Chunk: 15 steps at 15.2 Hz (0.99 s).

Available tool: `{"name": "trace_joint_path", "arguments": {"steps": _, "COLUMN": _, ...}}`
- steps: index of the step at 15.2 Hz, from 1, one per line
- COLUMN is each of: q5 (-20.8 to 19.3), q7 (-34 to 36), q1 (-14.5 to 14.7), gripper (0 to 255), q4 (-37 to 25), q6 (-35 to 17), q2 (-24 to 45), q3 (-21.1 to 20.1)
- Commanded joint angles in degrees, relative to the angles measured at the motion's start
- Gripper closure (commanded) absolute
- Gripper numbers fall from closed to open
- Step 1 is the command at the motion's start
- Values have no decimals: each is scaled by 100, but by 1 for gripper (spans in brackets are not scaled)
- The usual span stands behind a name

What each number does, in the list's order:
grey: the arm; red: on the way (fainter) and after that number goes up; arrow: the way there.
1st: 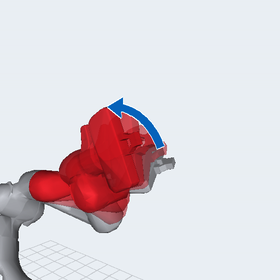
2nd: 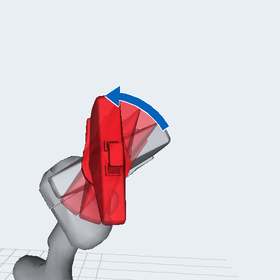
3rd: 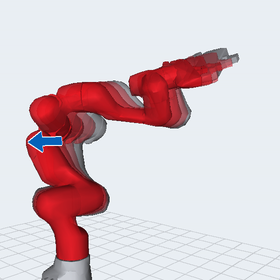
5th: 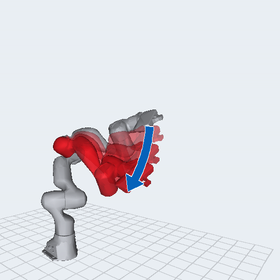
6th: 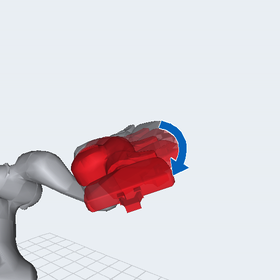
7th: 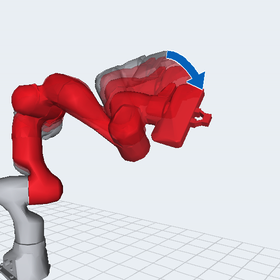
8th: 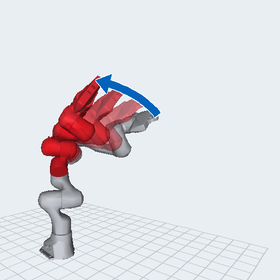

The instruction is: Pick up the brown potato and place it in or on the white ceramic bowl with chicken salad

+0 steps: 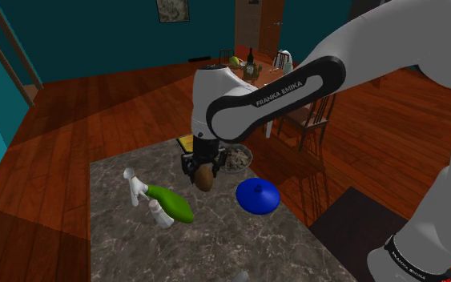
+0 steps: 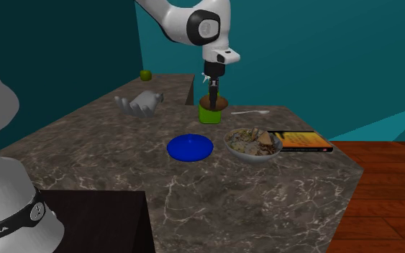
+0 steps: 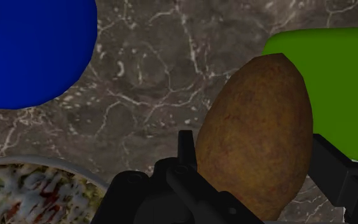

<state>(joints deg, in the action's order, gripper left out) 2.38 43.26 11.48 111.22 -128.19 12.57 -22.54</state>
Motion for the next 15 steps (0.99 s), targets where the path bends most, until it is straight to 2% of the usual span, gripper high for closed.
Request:
{"name": "trace_joint_path", "arguments": {"steps": 1, "q5": 33, "q7": -17, "q1": -17, "gripper": 255, "q4": -62, "q6": 140, "q2": -79, "q3": -6}}
{"name": "trace_joint_path", "arguments": {"steps": 10, "q5": 116, "q7": -24, "q1": -46, "gripper": 255, "q4": -442, "q6": 745, "q2": -321, "q3": -24}}
{"name": "trace_joint_path", "arguments": {"steps": 15, "q5": 250, "q7": -722, "q1": -446, "gripper": 255, "q4": -413, "q6": 854, "q2": -396, "q3": 227}}
